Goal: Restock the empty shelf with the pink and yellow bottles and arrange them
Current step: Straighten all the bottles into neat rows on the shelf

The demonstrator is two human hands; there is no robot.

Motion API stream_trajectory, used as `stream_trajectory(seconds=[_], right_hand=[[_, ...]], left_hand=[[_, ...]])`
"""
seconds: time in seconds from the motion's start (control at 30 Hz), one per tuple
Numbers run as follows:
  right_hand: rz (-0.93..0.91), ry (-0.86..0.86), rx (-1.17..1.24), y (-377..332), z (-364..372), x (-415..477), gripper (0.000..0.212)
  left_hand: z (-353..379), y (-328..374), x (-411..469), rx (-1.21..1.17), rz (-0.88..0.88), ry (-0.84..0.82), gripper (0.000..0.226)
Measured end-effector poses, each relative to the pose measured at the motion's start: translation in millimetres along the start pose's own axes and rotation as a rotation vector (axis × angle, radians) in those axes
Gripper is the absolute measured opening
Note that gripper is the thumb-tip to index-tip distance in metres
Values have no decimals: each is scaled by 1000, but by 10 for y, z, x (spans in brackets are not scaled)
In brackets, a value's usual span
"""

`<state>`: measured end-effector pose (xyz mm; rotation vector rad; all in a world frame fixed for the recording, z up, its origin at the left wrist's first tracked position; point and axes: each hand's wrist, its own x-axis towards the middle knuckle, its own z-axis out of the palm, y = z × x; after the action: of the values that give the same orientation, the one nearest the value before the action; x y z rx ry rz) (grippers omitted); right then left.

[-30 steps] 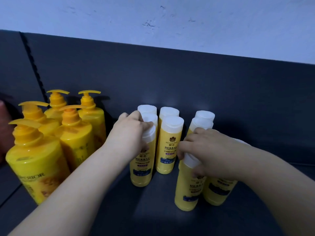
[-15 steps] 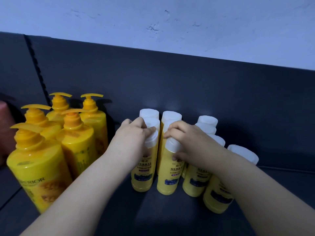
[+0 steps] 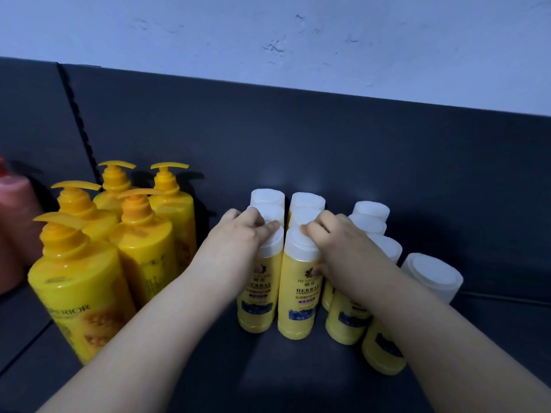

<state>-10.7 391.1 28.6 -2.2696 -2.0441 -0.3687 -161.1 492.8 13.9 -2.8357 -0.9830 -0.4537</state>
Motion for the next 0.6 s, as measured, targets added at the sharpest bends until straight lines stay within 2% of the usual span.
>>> stream_trajectory(seconds=[0.17, 0.3, 0.47, 0.6], right_hand=[[4, 42, 43, 19, 23, -129, 55], [43, 18, 139, 65, -36, -221, 69], [167, 59, 130, 230, -247, -442, 67], [342, 24, 78, 413, -319, -679, 63]], left_hand=[[43, 78, -74, -56, -41, 33, 79], [-59, 187, -31, -68, -58, 22, 70], [-234, 571, 32, -188, 101, 61, 63], [-194, 1005, 140, -247, 238, 120, 53]])
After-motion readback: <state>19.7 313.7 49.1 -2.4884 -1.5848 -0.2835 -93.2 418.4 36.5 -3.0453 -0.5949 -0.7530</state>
